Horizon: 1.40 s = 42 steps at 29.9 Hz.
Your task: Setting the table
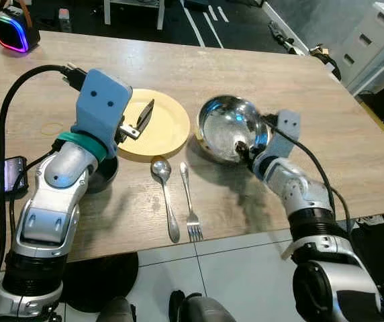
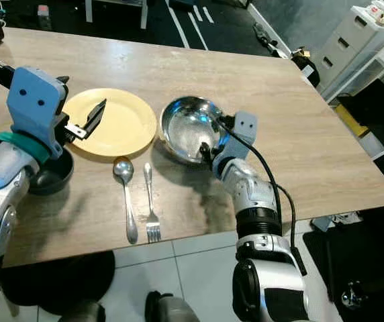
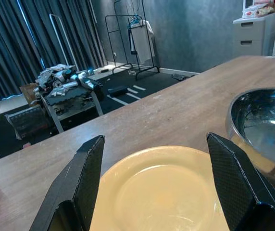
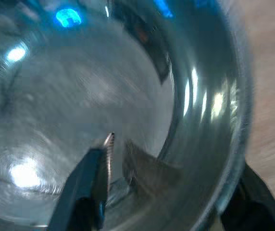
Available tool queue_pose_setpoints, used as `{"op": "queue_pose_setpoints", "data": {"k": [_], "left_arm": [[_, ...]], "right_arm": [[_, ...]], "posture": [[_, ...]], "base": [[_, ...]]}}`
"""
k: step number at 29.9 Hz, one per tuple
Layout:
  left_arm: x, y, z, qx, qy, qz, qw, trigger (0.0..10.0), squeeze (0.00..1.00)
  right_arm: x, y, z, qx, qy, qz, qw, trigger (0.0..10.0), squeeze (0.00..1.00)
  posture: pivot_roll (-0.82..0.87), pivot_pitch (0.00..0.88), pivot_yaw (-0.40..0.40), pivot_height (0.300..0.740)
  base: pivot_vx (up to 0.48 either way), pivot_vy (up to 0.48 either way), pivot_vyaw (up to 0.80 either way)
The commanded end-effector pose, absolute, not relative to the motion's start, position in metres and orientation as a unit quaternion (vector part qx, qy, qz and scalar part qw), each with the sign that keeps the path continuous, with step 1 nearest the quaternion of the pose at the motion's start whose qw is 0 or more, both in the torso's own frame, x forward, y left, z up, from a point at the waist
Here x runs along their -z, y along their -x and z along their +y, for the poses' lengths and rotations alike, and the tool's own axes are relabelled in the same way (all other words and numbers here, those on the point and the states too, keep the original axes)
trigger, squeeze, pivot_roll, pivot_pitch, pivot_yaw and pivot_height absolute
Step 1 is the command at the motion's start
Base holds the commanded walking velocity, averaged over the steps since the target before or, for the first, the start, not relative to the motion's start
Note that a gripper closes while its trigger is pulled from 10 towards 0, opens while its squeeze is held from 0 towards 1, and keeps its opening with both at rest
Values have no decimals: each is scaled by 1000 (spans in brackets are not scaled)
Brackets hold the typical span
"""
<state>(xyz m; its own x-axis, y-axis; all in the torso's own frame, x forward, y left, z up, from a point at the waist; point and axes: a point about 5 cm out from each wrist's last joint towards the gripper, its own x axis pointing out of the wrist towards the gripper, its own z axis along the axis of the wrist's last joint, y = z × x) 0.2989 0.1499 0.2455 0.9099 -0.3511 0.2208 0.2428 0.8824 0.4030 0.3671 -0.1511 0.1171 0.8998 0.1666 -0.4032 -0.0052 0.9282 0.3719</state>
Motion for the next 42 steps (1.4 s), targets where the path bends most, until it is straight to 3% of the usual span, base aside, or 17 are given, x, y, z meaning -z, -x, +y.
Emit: {"op": "queue_pose_setpoints", "data": {"k": [1,12,26,36,38,42], "left_arm": [[-244,-300,143,163,-186,-142,959,10000,0],[-241,-299,143,160,-182,-137,961,10000,0],[-237,-303,141,161,-172,-133,963,10000,0],[-228,-309,146,133,-152,-114,973,10000,0],[-224,-310,153,93,-133,-106,981,10000,0],[-223,-311,160,61,-123,-103,985,10000,0]], "right_arm": [[-109,-363,-154,-53,-189,240,951,0,0],[-109,-357,-157,-74,-218,231,946,0,0],[-128,-359,-178,-10,-225,144,964,0,0],[-205,-354,-198,39,-152,-84,984,0,0],[-230,-341,-194,29,-136,-166,976,10000,0],[-237,-333,-188,20,-134,-197,971,10000,0]], "posture": [[152,19,-174,740],[149,21,-174,740],[131,0,-147,740],[116,0,-113,740],[107,0,-85,740],[103,0,-80,740]], "base": [[0,0,0],[0,0,0],[0,0,0],[0,0,0],[0,0,0],[0,0,0]]}}
